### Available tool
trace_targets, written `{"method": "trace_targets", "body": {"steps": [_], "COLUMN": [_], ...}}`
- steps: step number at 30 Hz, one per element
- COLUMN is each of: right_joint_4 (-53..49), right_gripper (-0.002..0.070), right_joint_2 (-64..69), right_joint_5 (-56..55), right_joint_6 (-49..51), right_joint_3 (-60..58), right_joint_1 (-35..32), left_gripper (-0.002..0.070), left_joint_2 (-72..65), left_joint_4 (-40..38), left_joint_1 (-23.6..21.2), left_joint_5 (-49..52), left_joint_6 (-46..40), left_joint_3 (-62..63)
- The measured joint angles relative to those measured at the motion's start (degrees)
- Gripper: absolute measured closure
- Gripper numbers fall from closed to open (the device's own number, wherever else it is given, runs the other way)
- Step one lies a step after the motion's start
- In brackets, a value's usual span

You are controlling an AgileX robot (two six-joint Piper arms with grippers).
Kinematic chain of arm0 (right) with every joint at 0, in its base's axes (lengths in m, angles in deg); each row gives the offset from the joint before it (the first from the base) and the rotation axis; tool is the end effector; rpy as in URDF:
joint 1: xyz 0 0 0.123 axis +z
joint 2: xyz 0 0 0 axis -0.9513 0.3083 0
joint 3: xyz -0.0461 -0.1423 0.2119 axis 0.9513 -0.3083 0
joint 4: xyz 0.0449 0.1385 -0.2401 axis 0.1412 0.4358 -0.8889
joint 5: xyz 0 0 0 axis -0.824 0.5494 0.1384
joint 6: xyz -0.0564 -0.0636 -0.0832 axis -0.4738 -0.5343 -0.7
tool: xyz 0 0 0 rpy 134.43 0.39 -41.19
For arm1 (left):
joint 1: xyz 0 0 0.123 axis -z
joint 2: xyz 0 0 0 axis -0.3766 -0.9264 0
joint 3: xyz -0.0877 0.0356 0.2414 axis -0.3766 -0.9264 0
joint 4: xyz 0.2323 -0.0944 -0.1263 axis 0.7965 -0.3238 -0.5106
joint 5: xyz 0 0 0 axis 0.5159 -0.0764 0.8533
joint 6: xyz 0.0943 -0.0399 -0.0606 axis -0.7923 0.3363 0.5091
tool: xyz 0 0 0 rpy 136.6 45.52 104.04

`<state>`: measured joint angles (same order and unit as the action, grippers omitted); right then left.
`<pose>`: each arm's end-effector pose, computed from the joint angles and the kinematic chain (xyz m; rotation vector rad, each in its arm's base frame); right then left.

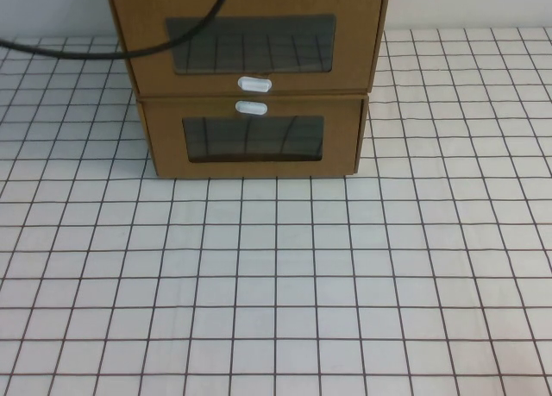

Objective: Open the shoe box
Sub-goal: 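Pull the top drawer of the cardboard box fully open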

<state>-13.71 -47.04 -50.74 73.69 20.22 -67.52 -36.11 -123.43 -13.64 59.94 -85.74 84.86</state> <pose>0.1344 0.0134 0.1668 -0.1223 1.8440 0.0520 0.3938 -0.1259 0.4240 0.7297 1.9726 -0.5825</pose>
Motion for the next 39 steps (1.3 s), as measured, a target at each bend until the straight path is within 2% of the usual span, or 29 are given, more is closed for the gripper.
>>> {"method": "trace_targets", "body": {"steps": [8,22,31,34,39], "right_joint_4": [0.0,1.41,27.24,32.4,39.46], "right_gripper": [0.0689,0.069,0.0689,0.0689,0.0689], "right_joint_2": [0.0,0.0,0.0,0.0,0.0], "right_joint_5": [0.0,-1.69,-16.1,-19.16,-15.49], "right_joint_6": [0.0,0.0,0.0,0.0,0.0], "right_joint_3": [0.0,0.0,-0.09,-0.09,1.18], "right_joint_1": [0.0,0.0,0.0,0.0,0.0], "left_gripper": [0.0677,0.0677,0.0677,0.0677,0.0677], "left_joint_2": [-19.06,-25.27,-25.55,-25.55,-25.55], "left_joint_4": [0.97,4.37,4.29,4.29,4.29], "left_joint_1": [0.72,2.95,2.95,2.95,2.95], "left_joint_5": [7.37,6.43,6.43,6.43,6.34], "left_joint_6": [3.92,4.58,4.58,4.58,4.58], "left_joint_3": [23.61,27.68,28.02,28.02,28.09]}}
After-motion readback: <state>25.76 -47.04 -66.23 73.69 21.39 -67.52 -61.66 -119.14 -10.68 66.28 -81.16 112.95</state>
